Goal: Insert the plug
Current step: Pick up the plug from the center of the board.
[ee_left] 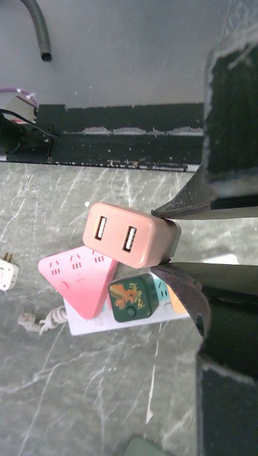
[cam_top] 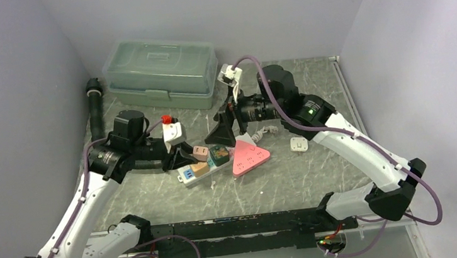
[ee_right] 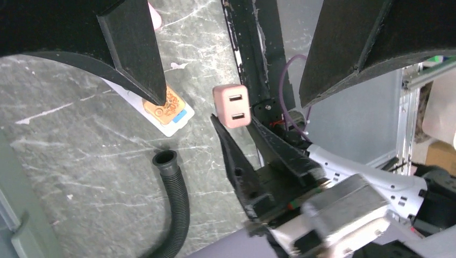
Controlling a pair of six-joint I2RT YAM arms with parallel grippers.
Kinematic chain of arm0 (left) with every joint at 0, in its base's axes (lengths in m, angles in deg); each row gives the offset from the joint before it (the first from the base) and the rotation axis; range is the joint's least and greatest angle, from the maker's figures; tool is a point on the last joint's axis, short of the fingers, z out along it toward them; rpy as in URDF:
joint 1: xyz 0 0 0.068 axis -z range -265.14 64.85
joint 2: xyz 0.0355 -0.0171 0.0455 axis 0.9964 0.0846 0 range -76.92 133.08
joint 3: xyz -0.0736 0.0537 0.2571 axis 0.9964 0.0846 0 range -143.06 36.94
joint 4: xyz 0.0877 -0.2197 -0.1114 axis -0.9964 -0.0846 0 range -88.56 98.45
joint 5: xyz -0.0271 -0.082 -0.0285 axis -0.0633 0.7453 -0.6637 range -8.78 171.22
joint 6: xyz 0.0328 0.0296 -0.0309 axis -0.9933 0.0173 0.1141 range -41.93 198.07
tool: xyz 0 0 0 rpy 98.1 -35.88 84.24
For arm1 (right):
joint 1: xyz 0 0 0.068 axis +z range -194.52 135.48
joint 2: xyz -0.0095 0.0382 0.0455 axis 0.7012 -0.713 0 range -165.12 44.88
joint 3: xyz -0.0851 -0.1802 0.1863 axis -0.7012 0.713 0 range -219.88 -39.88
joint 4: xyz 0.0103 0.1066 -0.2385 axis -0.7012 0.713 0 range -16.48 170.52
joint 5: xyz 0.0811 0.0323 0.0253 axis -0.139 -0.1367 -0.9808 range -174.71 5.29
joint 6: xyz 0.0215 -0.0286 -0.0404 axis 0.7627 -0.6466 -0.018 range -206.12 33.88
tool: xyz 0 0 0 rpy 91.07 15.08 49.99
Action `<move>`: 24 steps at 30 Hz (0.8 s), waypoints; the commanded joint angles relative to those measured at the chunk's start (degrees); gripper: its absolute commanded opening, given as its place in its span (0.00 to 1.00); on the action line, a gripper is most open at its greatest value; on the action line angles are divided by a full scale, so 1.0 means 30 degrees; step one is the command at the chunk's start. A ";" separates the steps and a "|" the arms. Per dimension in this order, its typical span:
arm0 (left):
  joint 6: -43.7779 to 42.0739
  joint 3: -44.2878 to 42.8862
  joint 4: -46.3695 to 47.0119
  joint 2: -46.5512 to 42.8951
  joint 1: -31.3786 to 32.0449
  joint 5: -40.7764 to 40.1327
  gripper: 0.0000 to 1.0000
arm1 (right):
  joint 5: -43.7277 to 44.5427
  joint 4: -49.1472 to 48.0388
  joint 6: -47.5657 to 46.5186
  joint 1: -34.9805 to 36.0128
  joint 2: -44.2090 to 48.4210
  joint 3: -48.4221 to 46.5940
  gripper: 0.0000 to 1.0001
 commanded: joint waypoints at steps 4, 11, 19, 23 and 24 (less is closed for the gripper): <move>0.4702 -0.0546 0.0926 0.0842 0.0074 0.0006 0.00 | -0.1567 0.1359 -0.2168 0.0789 -0.1566 -0.1031 0.91; 0.5397 -0.0274 0.1580 0.0239 0.0074 -0.0057 0.00 | -0.1634 0.1332 -0.2397 0.1543 -0.2444 -0.1147 0.83; 0.4756 -0.0271 0.1171 -0.0091 0.0074 0.0288 0.00 | -0.1586 0.1675 -0.2386 0.1876 -0.3090 -0.1308 0.66; 0.4659 -0.0418 0.1088 -0.0095 0.0074 0.0506 0.00 | -0.1188 0.2041 -0.2500 0.2090 -0.3505 -0.1559 0.55; 0.4660 -0.0464 0.1058 -0.0079 0.0074 0.0545 0.00 | -0.1024 0.2037 -0.2483 0.2139 -0.3587 -0.1602 0.48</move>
